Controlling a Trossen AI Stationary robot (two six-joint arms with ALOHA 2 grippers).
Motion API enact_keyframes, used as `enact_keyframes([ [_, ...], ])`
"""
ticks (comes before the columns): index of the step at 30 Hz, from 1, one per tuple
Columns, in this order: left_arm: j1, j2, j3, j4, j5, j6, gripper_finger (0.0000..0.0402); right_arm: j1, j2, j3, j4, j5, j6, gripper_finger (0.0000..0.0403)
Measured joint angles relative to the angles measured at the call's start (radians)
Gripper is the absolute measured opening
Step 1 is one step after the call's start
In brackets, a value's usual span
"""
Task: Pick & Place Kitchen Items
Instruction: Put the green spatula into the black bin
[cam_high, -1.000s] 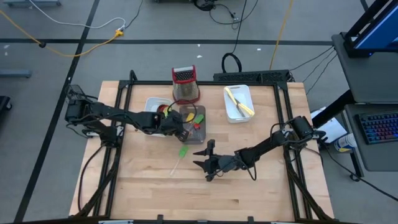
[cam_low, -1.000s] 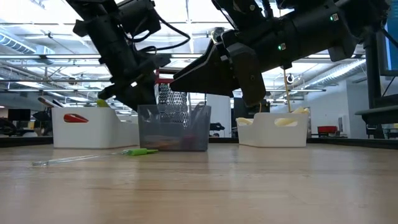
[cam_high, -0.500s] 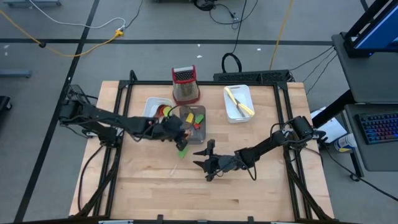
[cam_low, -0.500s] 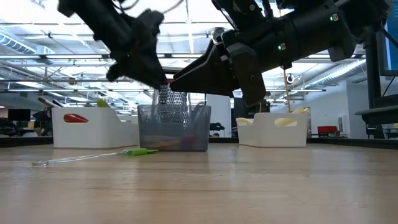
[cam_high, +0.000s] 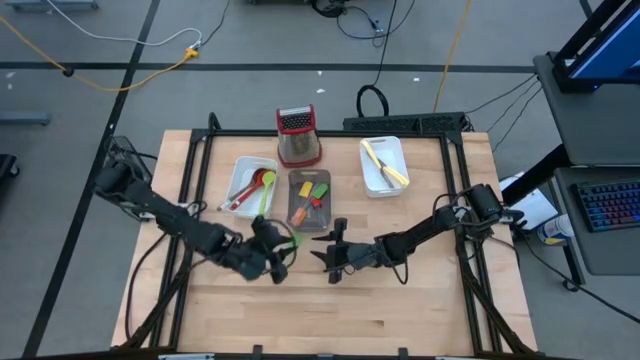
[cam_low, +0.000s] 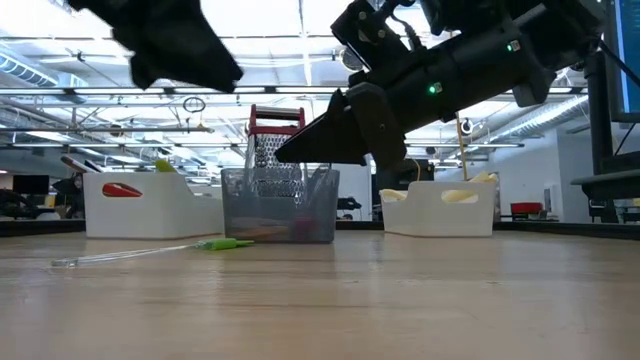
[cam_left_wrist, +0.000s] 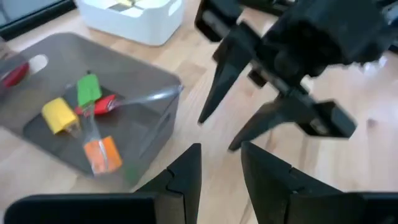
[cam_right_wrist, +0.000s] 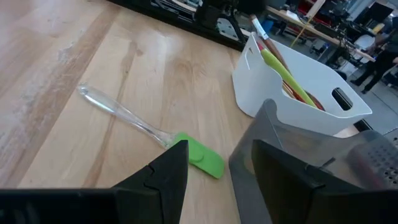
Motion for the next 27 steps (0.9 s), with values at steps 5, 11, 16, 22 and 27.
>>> enact_keyframes([
  [5,-0.083,0.072,0.001,0.021,-0.117,-0.067,0.0118,-0.001,0.0,0.0,-0.002,0.0,0.0,0.0169],
  [11,-0.116,0.217,0.0,0.048,-0.121,-0.199,0.0118,-0.001,0.0,0.0,-0.003,0.0,0.0,0.0169],
  [16,-0.11,0.311,-0.001,0.042,-0.119,-0.207,0.0118,-0.001,0.0,0.0,-0.004,0.0,0.027,0.0169],
  [22,-0.06,0.371,0.0,0.049,-0.117,-0.317,0.0118,-0.001,0.0,0.0,-0.007,0.0,0.058,0.0169],
  [27,-0.001,0.393,-0.001,0.037,-0.083,-0.315,0.0118,-0.001,0.0,0.0,-0.007,0.0,0.055,0.0169],
])
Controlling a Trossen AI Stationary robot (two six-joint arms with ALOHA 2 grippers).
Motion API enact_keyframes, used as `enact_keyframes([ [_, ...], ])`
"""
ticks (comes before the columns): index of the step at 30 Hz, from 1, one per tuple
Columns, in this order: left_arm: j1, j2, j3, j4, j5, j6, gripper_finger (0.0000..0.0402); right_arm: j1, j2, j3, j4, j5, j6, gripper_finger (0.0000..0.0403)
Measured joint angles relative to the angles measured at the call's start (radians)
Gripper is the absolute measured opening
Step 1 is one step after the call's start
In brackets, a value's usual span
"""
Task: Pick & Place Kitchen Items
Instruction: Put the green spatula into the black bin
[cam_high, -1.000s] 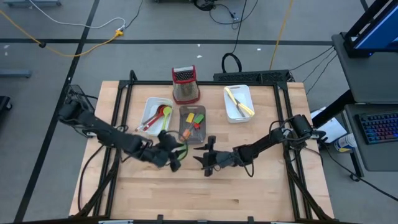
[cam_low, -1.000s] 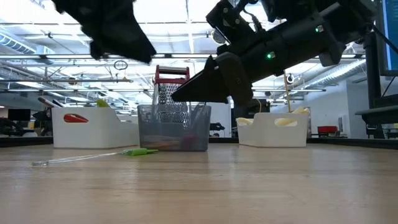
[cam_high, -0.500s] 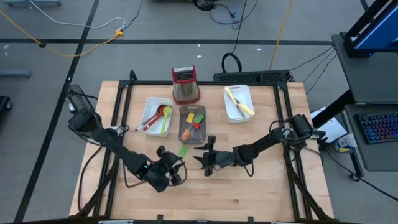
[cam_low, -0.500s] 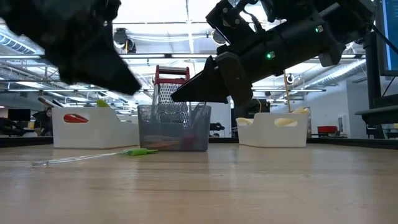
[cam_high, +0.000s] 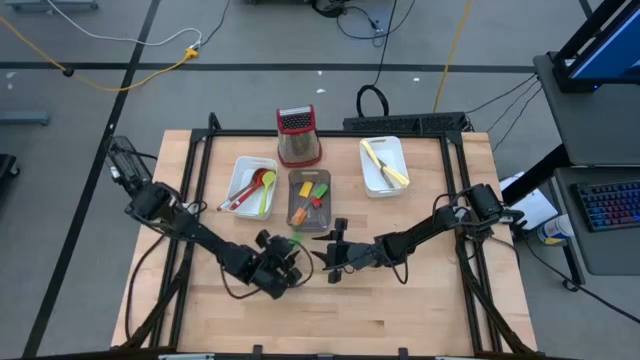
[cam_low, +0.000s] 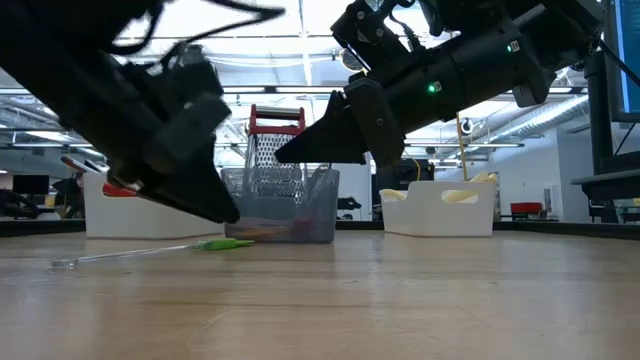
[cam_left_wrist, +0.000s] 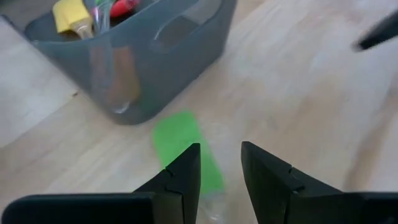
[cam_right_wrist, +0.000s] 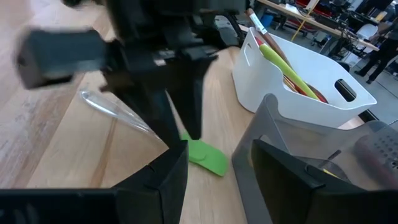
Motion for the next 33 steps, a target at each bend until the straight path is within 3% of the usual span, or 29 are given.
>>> enact_keyframes([
  [5,0.074,0.0,0.0,-0.001,0.114,0.044,0.0127,0.0,0.0,0.0,-0.001,0.0,-0.002,0.0169],
  [10,0.128,-0.003,0.001,-0.004,0.197,0.068,0.0172,0.0,0.0,0.0,-0.002,0.0,-0.002,0.0169],
  [17,0.138,-0.002,0.001,-0.027,0.217,0.06,0.0225,0.0,0.0,0.0,-0.003,0.0,-0.002,0.0169],
  [33,0.135,-0.003,0.003,-0.108,0.262,-0.021,0.0193,0.0,0.0,0.0,-0.003,-0.003,-0.002,0.0169],
])
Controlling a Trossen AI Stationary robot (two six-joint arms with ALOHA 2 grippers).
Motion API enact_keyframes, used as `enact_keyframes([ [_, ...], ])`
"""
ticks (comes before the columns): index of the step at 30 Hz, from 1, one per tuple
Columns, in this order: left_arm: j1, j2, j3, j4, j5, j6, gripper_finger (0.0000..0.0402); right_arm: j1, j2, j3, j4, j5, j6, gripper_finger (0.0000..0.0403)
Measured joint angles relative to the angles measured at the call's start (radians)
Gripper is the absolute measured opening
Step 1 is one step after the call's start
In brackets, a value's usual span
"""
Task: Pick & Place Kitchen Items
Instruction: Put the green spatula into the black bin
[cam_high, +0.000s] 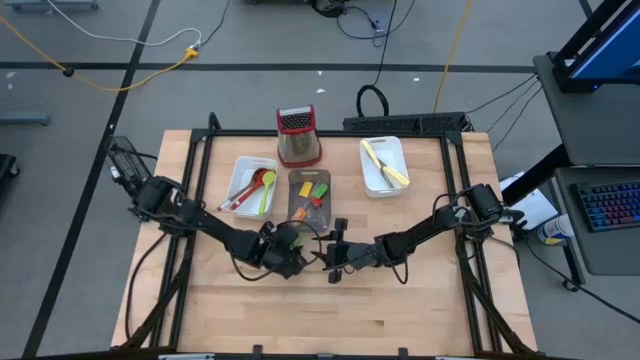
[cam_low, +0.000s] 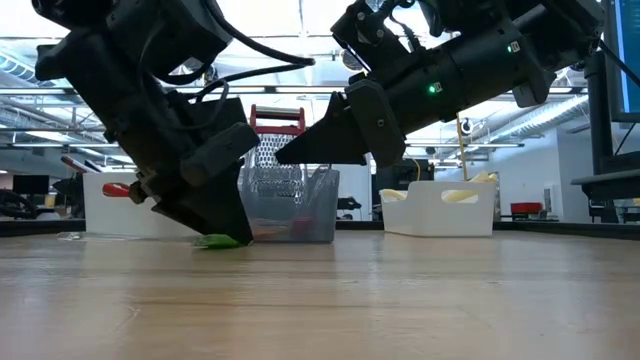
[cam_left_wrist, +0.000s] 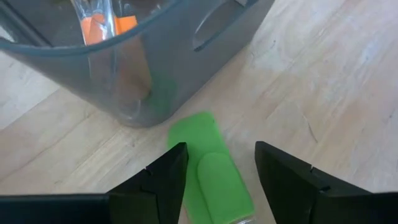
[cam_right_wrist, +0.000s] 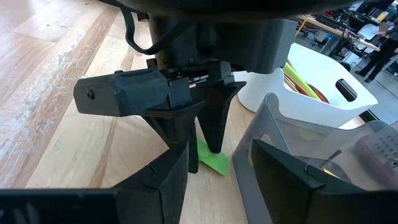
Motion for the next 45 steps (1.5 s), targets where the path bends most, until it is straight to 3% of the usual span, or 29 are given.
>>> enact_keyframes([
  [15,-0.028,-0.002,0.002,-0.195,0.054,-0.098,0.0182,0.0,0.0,0.0,0.0,0.0,0.0,0.0169],
  [28,-0.032,-0.003,-0.002,-0.217,0.04,-0.081,0.0062,0.0,0.0,0.0,0.0,-0.001,0.0,0.0169],
  [36,-0.05,-0.093,-0.002,-0.117,0.092,-0.017,0.0029,0.0,0.0,0.0,-0.001,-0.001,0.0,0.0169],
  [45,-0.079,-0.253,0.001,-0.094,0.002,0.031,0.0033,0.003,0.0,0.0,-0.019,-0.001,0.04,0.0169],
])
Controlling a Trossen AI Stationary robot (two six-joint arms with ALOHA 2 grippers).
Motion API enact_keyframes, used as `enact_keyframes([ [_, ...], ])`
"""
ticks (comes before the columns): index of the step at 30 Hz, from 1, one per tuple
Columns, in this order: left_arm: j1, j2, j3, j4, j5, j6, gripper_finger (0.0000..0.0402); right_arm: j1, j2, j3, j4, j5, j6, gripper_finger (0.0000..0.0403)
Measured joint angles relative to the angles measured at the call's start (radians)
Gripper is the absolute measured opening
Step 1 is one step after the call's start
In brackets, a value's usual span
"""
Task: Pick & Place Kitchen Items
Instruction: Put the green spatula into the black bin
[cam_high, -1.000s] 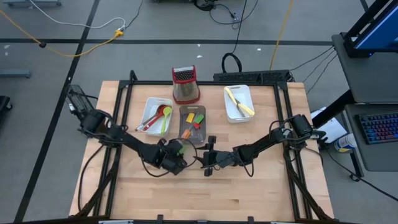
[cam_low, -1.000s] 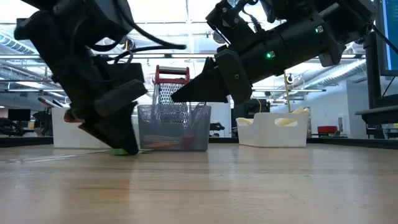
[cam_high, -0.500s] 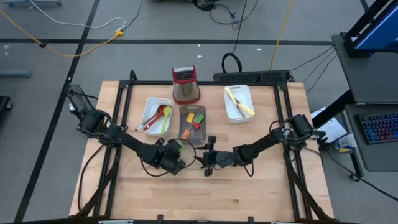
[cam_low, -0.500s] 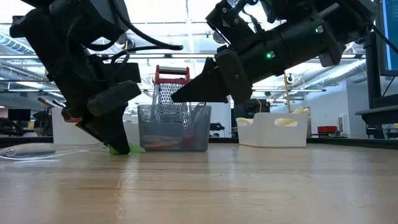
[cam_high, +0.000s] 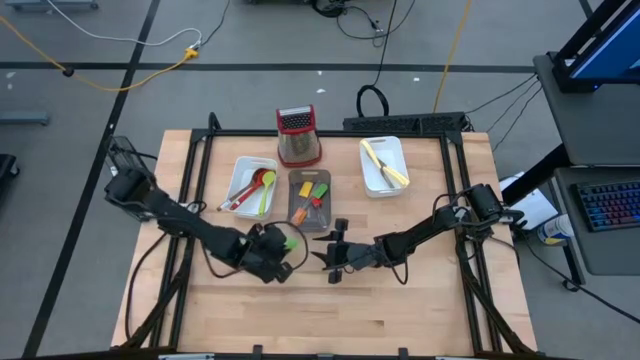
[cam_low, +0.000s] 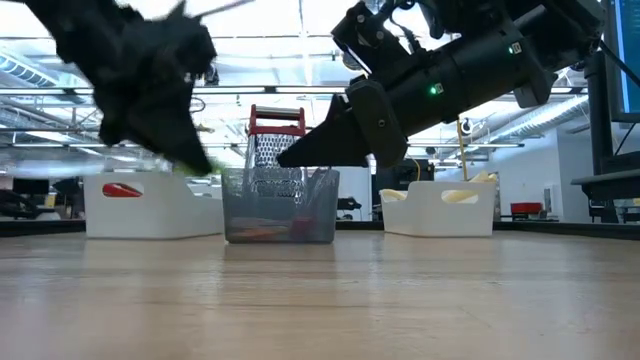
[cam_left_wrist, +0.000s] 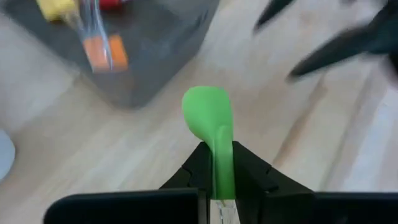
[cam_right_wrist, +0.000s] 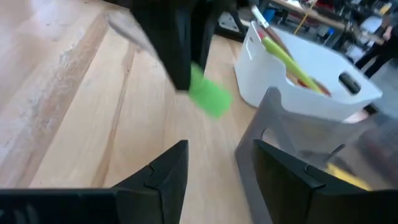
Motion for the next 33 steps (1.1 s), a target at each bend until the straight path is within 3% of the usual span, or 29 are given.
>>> enact_keyframes([
  [8,0.021,-0.08,0.002,0.04,-0.072,0.039,0.0029,0.027,0.0,0.0,-0.112,0.001,0.127,0.0169],
  [14,0.086,-0.085,0.003,0.189,-0.071,0.193,0.0035,0.046,0.0,0.0,-0.127,0.002,0.19,0.0169],
  [21,0.223,-0.086,0.003,0.361,-0.071,0.337,0.0036,0.046,0.0,0.0,-0.124,0.003,0.234,0.0169],
  [33,0.485,-0.086,0.003,0.427,-0.037,0.34,0.0037,0.044,0.0,0.0,-0.119,0.004,0.24,0.0169],
])
